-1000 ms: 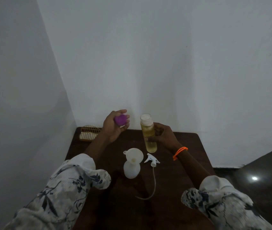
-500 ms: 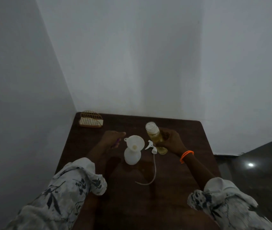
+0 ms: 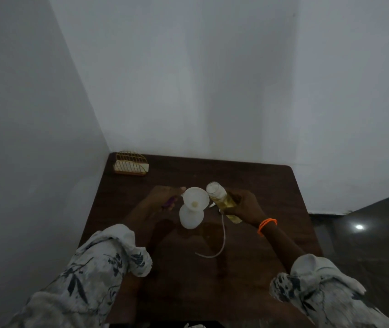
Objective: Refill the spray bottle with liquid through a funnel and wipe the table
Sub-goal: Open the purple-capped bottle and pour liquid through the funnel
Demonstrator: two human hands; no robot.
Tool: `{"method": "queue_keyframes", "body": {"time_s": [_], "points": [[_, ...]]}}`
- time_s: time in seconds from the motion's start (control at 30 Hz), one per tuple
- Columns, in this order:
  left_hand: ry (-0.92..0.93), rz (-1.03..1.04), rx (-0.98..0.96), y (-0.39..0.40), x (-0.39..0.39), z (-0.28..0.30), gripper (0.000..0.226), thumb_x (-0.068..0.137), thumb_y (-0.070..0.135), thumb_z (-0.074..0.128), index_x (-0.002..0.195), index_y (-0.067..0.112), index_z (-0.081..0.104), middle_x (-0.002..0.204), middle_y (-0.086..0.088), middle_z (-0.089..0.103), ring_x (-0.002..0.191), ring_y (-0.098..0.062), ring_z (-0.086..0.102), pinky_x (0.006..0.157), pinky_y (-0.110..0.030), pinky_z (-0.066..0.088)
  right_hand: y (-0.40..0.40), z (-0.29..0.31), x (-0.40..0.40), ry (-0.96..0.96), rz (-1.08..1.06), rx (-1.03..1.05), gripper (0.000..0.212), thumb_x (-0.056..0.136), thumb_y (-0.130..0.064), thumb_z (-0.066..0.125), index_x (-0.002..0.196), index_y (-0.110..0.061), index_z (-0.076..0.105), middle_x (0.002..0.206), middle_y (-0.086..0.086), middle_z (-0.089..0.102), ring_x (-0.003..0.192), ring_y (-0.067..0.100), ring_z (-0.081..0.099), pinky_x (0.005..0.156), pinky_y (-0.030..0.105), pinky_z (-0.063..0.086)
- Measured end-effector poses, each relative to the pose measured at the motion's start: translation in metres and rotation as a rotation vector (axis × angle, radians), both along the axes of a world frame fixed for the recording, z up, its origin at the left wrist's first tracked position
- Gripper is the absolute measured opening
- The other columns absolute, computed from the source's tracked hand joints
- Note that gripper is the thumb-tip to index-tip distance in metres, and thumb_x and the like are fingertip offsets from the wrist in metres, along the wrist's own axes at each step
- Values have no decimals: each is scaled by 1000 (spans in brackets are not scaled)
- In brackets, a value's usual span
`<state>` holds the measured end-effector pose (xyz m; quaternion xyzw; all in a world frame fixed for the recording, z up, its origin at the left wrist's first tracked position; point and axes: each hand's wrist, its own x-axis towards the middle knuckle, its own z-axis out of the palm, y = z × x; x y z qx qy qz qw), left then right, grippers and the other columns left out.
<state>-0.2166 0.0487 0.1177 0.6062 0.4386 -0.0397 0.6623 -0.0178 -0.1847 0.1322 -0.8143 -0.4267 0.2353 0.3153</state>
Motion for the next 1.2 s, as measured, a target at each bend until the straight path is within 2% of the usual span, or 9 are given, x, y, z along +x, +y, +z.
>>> {"method": "queue_keyframes", "body": {"time_s": [0.1,0.23,0.37,0.5,0.7,0.87,1.0,1.13,1.2], "points": [[-24,-59,34,-2,-3,1,33,90,39,74,92,6,71,67,-6,63,55,-14,56,48,-24,46,-1,-3,0,-21,25,-18,68,63,-20,92,126,-23,68,117,-9,73,107,-1,66,89,17,53],[-68,-65,25,-2,-5,-5,34,89,35,76,99,2,72,73,-8,65,58,-16,58,55,-29,49,-3,-7,1,-35,45,-46,65,65,-14,90,126,-22,69,118,-8,72,107,-3,65,86,8,49],[-97,-70,43,-5,-6,-2,28,92,30,72,101,3,72,73,-7,64,60,-16,57,55,-27,49,-5,-6,1,-35,48,-41,64,67,-13,89,127,-22,68,117,-9,72,106,-4,65,88,11,51],[-111,-71,43,-6,-6,-1,31,94,28,70,105,-2,70,75,-8,63,60,-16,57,54,-26,48,-7,-2,1,-60,63,-22,61,69,-12,89,127,-18,68,115,-10,70,104,-13,62,83,3,46],[-140,-55,36,-9,-5,0,28,95,23,69,106,-2,70,76,-9,63,60,-16,56,54,-26,48,-7,6,5,-108,108,-29,61,70,-6,87,127,-15,66,110,-15,64,99,-23,56,82,0,43],[-154,-57,7,-7,-6,-4,31,92,26,73,106,-2,71,76,-9,64,59,-15,56,55,-27,48,-5,13,4,-140,148,-52,58,71,-16,89,126,-19,68,107,-10,70,90,-15,62,77,1,45],[-159,-53,4,-8,-6,-4,30,92,26,72,106,-1,71,80,-11,64,62,-16,57,57,-27,48,-4,18,5,-145,165,-65,64,68,-19,91,127,-24,67,114,-7,73,98,1,67,82,7,48],[-149,-83,37,-7,-6,-5,29,94,24,70,107,-2,70,80,-12,63,63,-17,57,59,-28,48,-4,20,5,-165,172,-79,62,69,-19,90,126,-24,68,114,-6,73,97,-2,65,79,5,47],[-156,-84,38,-6,-7,-8,31,93,27,72,106,-2,71,81,-14,63,62,-17,57,57,-27,48,-4,20,5,-162,170,-79,57,69,-22,91,121,-27,70,109,-8,75,93,-1,68,78,15,54]]}}
